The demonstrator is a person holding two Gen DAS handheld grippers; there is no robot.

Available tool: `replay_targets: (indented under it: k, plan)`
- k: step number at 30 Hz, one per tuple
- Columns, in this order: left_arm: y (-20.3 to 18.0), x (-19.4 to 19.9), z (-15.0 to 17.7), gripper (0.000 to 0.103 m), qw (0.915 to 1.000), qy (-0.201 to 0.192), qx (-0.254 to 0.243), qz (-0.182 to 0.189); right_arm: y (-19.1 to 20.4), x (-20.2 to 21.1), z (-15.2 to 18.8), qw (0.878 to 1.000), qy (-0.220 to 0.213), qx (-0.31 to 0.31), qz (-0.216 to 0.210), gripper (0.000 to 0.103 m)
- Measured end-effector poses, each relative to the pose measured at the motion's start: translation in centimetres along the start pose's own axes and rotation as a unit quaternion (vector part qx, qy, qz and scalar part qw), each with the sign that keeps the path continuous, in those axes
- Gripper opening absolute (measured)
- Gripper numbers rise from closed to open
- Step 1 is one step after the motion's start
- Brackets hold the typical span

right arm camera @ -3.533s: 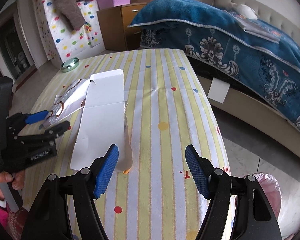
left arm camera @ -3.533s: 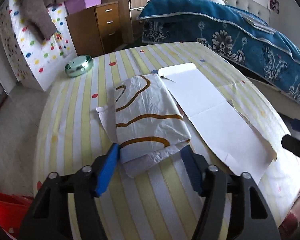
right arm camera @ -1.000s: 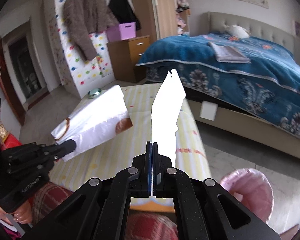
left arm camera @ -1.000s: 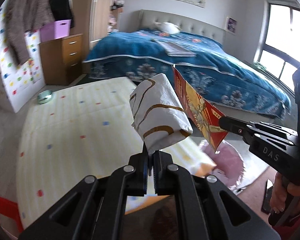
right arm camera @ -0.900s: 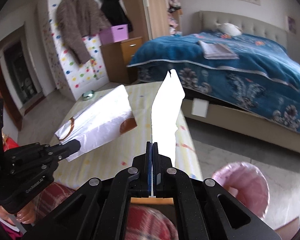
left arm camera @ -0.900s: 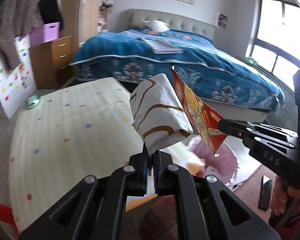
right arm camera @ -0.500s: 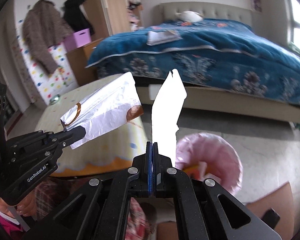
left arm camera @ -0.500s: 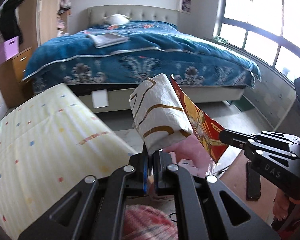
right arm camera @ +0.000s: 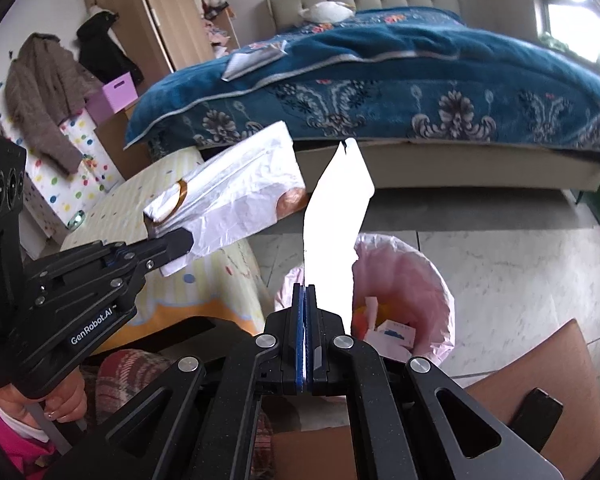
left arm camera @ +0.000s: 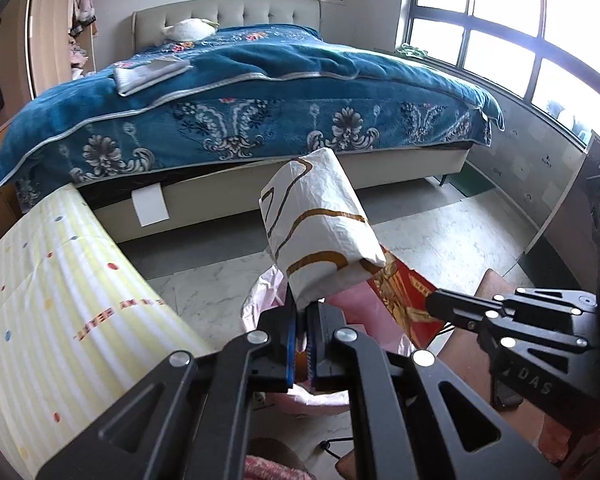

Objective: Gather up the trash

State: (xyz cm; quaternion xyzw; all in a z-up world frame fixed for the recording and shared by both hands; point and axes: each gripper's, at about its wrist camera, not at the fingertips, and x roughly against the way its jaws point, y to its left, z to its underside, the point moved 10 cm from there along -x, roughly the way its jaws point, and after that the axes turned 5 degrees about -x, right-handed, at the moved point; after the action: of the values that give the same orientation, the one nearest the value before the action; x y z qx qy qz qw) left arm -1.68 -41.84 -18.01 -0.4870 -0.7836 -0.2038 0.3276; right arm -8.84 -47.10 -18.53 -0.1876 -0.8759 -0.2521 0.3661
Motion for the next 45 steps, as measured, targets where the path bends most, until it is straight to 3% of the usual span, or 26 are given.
replay_targets:
  k: [2, 5, 9, 15, 20, 23, 25, 27, 31, 38, 45]
  plan:
    - [-0.2, -0.9, -0.2, 0.008, 1.0000, 0.005, 0.000, 0.004, -0.4, -0.9, 0.0, 1.000, 0.006, -0.008, 0.004, 0.000]
    - [0.0, -1.6, -0.1, 0.043, 0.9999, 0.012, 0.003, 0.007, -1.2, -1.8, 0.4, 0.999, 0.019, -0.021, 0.023, 0.006]
    - [0.7, -1.4, 0.5, 0.045, 0.9999, 0.015, 0.003, -0.002, -2.2, -1.4, 0.7, 0.998, 0.020, -0.036, 0.037, 0.021]
    - [2.8, 0.6, 1.6, 0.047, 0.9994, 0.013, 0.021, -0.023, -1.5, -0.2, 0.8, 0.999, 0.011, -0.031, 0.033, 0.023]
    - [4.3, 3.5, 2.2, 0.049, 0.9984, 0.003, 0.030, -0.048, 0.1, 1.1, 0.4, 1.000, -0.002, -0.004, 0.023, 0.036]
    - [5.6, 5.7, 2.5, 0.056, 0.9969, -0.002, 0.036, -0.069, 1.9, 1.6, -0.1, 1.000, -0.007, 0.015, 0.019, 0.052]
    - [6.9, 7.6, 2.9, 0.063, 0.9949, -0.007, 0.047, -0.089, 3.2, 2.1, -0.3, 0.999, -0.012, 0.027, 0.017, 0.073]
    - [8.3, 9.4, 3.3, 0.075, 0.9923, -0.011, 0.062, -0.107, 4.9, 2.7, -0.5, 0.999, -0.020, 0.042, 0.015, 0.088]
    - [11.2, 13.6, 3.8, 0.095, 0.9840, -0.031, 0.097, -0.146, 8.9, 3.9, -1.2, 0.997, -0.035, 0.066, 0.005, 0.090]
    - [15.1, 19.2, 6.2, 0.096, 0.9667, -0.025, 0.146, -0.209, 13.9, 5.3, -1.9, 0.995, -0.035, 0.088, -0.044, 0.092]
    - [18.4, 24.8, 9.6, 0.096, 0.9454, -0.025, 0.199, -0.257, 19.7, 6.9, -1.7, 0.988, -0.041, 0.136, -0.062, 0.096]
